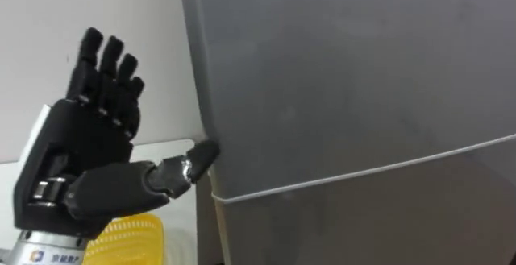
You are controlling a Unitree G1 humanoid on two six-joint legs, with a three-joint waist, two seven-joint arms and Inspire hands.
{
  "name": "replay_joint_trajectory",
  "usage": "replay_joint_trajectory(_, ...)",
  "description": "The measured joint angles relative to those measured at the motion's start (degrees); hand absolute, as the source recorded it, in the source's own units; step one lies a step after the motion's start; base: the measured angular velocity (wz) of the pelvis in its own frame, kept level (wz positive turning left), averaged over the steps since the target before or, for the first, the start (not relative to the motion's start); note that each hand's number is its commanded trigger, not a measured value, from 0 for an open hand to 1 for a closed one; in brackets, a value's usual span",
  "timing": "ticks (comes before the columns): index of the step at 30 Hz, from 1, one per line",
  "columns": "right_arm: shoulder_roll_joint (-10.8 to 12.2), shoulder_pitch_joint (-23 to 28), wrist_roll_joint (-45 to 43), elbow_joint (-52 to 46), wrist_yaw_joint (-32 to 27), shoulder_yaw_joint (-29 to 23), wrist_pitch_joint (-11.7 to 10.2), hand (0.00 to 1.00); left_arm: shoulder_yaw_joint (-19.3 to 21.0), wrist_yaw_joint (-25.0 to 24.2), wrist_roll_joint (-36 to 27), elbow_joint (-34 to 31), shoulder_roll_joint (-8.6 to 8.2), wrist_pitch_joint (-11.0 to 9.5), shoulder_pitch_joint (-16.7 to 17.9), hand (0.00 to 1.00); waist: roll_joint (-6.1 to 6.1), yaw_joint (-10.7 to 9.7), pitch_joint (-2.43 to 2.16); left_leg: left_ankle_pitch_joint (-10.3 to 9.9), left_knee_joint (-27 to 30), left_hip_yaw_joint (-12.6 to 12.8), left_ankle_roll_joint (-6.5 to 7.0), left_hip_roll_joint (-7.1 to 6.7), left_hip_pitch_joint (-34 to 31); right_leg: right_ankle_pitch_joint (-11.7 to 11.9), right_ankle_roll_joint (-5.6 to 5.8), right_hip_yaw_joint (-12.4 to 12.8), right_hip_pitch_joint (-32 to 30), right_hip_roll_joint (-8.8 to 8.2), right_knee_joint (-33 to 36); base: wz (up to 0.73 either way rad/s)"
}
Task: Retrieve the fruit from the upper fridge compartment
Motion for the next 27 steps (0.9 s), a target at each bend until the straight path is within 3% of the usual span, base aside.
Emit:
replay_joint_trajectory(4, 0.0, -0.08, 0.03, 0.01, 0.07, 0.56, 0.65, 0.0, -1.03, -3.53, 0.54, 0.0, 0.02, 1.31, 0.0, 0.0, 0.18, -0.38, -0.05, 0.0, 0.08, 0.05, 0.0, 0.06, 0.02, 0.07, -0.12, 0.04, -0.16, 0.04, 0.05, 0.0)
replay_joint_trajectory(9, -0.01, -0.39, 0.06, 0.1, 0.07, 0.56, 0.7, 0.0, -1.04, -7.03, 0.64, -0.01, 0.03, 1.51, 0.0, 0.0, 0.34, -1.07, -0.19, 0.0, 0.12, 0.53, 0.0, 0.06, 0.18, 0.07, -0.12, 0.59, -0.31, 0.1, 0.15, -0.04)
replay_joint_trajectory(21, -0.08, -2.18, 0.51, 2.32, -0.81, 0.64, 0.63, 0.0, -0.85, -10.24, 0.91, -0.01, 0.36, 1.63, 0.0, 0.0, -0.31, -0.82, -0.53, 0.0, 0.13, 1.46, 0.0, 0.11, 0.1, 0.12, -0.14, 0.97, -0.77, 0.11, 0.54, -0.01)
replay_joint_trajectory(22, -0.08, -2.24, 0.51, 2.37, -0.82, 0.65, 0.63, 0.0, -0.84, -10.29, 0.91, -0.01, 0.39, 1.63, 0.0, 0.32, -0.31, -0.82, -0.53, 0.0, 0.13, 1.46, 0.0, 0.11, 0.1, 0.12, -0.14, 0.96, -0.77, 0.11, 0.54, 0.0)
replay_joint_trajectory(23, -0.08, -2.31, 0.51, 2.44, -0.84, 0.66, 0.63, 0.0, -0.81, -10.34, 0.91, -0.01, 0.45, 1.63, 0.0, 0.76, -0.32, -0.82, -0.52, 0.0, 0.13, 1.47, 0.0, 0.11, 0.1, 0.12, -0.14, 0.96, -0.77, 0.11, 0.54, 0.0)
replay_joint_trajectory(24, -0.08, -2.39, 0.51, 2.53, -0.87, 0.68, 0.64, 0.0, -0.8, -10.34, 0.92, -0.01, 0.47, 1.63, 0.0, 1.0, -0.32, -0.83, -0.52, 0.0, 0.13, 1.47, 0.0, 0.11, 0.1, 0.13, -0.14, 0.97, -0.77, 0.11, 0.54, 0.0)
replay_joint_trajectory(27, -0.09, -2.38, 0.56, 2.59, -1.39, 1.14, 0.64, 0.0, -0.73, -10.33, 0.9, 0.0, 0.47, 1.64, 0.0, 1.0, -0.32, -0.84, -0.51, 0.0, 0.12, 1.48, 0.0, 0.11, 0.1, 0.13, -0.14, 0.96, -0.78, 0.11, 0.54, 0.0)
